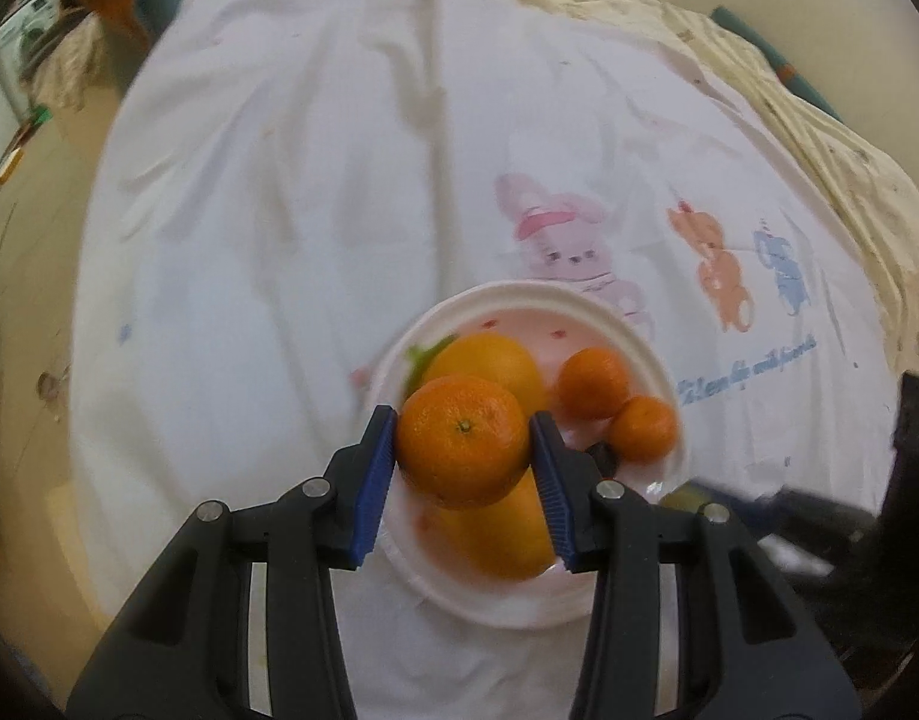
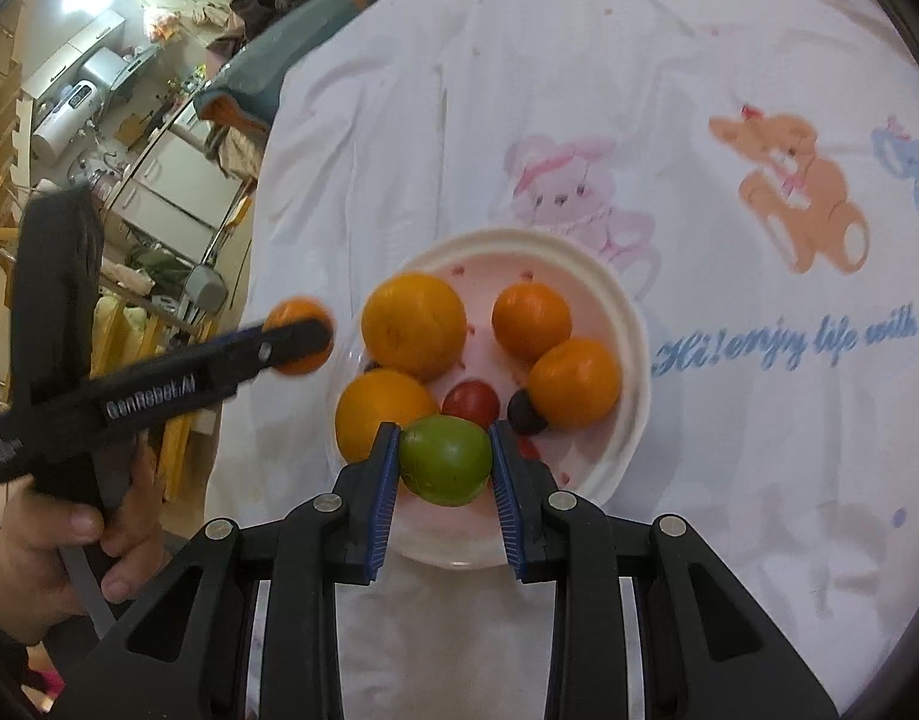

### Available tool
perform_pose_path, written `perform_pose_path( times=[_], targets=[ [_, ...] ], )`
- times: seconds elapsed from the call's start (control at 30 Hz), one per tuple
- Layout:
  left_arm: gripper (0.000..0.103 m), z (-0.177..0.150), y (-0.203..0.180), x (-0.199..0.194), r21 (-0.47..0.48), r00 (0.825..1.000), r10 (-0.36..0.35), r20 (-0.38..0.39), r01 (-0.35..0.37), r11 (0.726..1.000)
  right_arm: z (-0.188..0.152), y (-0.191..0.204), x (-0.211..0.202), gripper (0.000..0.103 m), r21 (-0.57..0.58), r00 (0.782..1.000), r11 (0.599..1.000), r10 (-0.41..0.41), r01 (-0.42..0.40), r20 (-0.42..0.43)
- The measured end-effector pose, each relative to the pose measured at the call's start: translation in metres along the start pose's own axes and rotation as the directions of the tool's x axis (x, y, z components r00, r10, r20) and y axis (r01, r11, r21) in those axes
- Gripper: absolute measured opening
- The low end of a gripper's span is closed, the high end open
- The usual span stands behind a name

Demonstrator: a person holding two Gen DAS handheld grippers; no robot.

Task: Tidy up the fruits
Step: 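Carry the tangerine and green tomato with both grippers onto the pink plate, then open the right gripper releasing the green tomato while the left gripper releases the tangerine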

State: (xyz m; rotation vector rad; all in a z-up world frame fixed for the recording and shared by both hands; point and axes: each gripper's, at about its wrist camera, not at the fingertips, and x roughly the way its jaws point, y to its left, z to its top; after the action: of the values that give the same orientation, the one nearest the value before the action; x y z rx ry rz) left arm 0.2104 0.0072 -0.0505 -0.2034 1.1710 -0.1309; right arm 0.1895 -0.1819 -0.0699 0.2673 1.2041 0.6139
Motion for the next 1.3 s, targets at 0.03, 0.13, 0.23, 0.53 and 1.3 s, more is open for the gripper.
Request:
perform_pose_path(
  times=[0.03,0.13,0.23,0.53,1.3],
  targets=[
    [0.040,0.002,-0.004,0.003,0.008,1.000,-0.012,-0.003,0.012,1.000,-0.002,-0.001,0.003,0.031,0.001,1.000,1.000,-0.002,0.002,-0.007],
    [0.040,0.005,-0.014,0.009,0.034,0.999,-0.040,-0.009,0.041,0.999,-0.006,-0.005,0.010,0.032,0.007,1.000,1.000,-0.004,0.005,-0.029],
    [0.041,0.008,-0.018,0.018,0.027,0.998,-0.053,-0.027,0.054,0.998,-0.009,-0.005,0.016,0.032,0.002,0.999,1.000,-0.010,0.010,-0.050],
    [0.041,0.009,-0.022,0.027,0.022,0.995,-0.080,-0.053,0.081,0.996,-0.017,0.008,0.035,0.034,-0.052,0.995,0.999,-0.021,0.016,-0.095],
    [0.042,-0.006,-0.056,0.040,0.186,0.996,-0.033,-0.084,0.048,0.981,-0.031,-0.011,-0.023,0.063,-0.002,0.998,0.999,-0.053,0.053,-0.022]
  ],
)
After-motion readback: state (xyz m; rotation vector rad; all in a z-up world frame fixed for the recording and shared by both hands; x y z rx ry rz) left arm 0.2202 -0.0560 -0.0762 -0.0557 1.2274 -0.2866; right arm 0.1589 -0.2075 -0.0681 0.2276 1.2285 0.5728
